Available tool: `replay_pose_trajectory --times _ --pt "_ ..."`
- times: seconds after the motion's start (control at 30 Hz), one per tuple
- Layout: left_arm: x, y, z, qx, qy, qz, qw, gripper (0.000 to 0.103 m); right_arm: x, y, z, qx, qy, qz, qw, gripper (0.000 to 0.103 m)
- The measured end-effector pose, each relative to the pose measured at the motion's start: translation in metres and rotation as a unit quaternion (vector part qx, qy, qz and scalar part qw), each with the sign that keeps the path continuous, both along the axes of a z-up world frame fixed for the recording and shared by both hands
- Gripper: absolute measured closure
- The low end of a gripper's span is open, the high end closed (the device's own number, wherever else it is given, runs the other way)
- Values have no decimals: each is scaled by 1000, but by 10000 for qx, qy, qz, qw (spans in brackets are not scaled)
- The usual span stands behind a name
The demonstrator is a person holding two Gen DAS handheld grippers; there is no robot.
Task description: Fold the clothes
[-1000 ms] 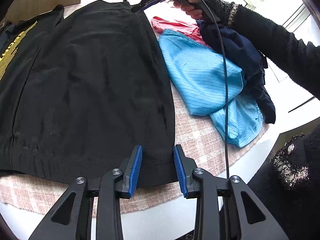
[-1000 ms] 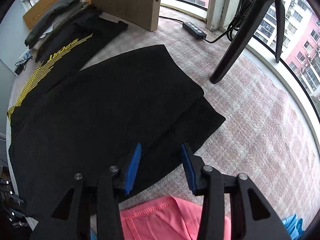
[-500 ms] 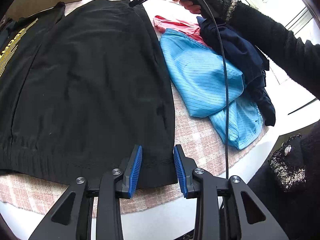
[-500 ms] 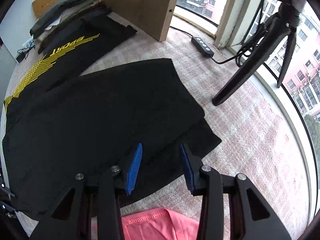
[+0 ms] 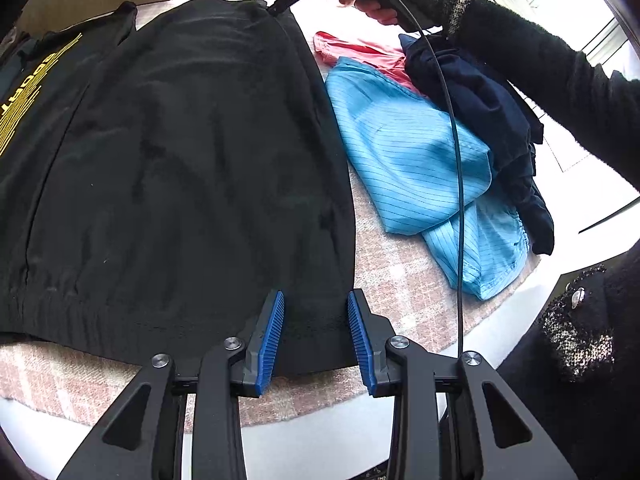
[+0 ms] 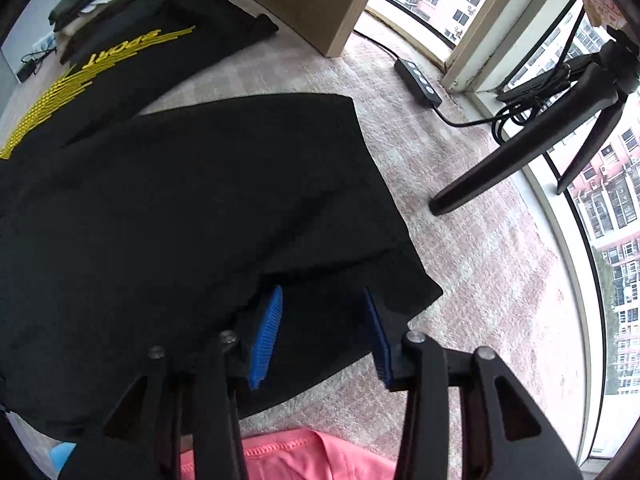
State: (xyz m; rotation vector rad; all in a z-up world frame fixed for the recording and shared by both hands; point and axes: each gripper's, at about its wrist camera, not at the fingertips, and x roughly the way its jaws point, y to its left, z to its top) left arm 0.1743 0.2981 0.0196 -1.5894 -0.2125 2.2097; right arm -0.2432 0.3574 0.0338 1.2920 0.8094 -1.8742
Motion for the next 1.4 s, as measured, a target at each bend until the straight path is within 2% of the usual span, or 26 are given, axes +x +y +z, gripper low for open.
replay_pose_trajectory --times 0.03,0.13,0.17,0.2,0.23,0.33,0.47,0.77,0.87,0.9,0.93,0.97,1.03,1.1,1.13,1.17,1.2,1.23,1.3,1.4 --pt "1 0 -1 2 -2 -3 10000 69 -3 5 0 -83 -104 -95 9999 60" --pt "2 0 -2 -11 67 -27 10000 71 -11 20 3 -319 -424 -337 9980 101" --pt "1 1 -3 -30 76 -52 10000 76 -11 26 7 -371 -420 -379 9977 101" --pt "1 3 -5 -56 82 -91 9999 90 -10 32 11 -424 -416 -421 9974 101" --pt "1 4 -6 -84 89 -133 9998 93 -10 38 14 -476 -411 -462 9969 101" --pt "3 7 -1 -95 248 -235 9994 95 -8 57 25 -647 -408 -601 9953 101" --pt "6 7 8 -9 344 -319 9989 96 -22 108 43 -1357 -611 -1347 9796 102" --pt "8 7 19 130 450 -524 9975 97 -19 115 10 -1621 -908 -2107 9597 102" --pt "9 9 25 127 500 -525 9973 97 -21 118 -1 -1675 -1074 -2495 9477 100" --pt "9 9 24 160 490 -524 9973 97 -26 118 -6 -1741 -1196 -2698 9395 98" --pt "9 9 24 196 479 -531 9972 97 -30 118 -9 -1868 -1418 -2851 9294 86" --pt "9 10 23 227 474 -518 9973 97 -34 118 -13 -1982 -1617 -2992 9193 66" --pt "10 12 20 244 476 -523 9972 97 -39 109 -20 -2016 -1699 -3117 9128 56" --pt "10 15 16 56 443 -460 9979 96 -40 93 -29 -1676 -1547 -3110 9226 58" --pt "11 14 14 54 359 -435 9984 94 -37 87 -29 -1572 -1321 -3058 9297 69" --pt "15 11 15 65 331 -387 9987 93 -35 84 -31 -1512 -1348 -2953 9337 88" --pt "20 8 18 68 327 -332 9989 89 -32 81 -34 -1453 -1371 -2862 9371 99" --pt "25 4 21 63 372 -262 9989 85 -31 78 -38 -1406 -1359 -2871 9377 101" --pt "30 6 23 -57 451 -287 9986 60 -28 76 -40 -1397 -1229 -2860 9400 101" --pt "35 12 25 -260 562 -361 9974 55 -27 77 -45 -1425 -1232 -2926 9375 101"
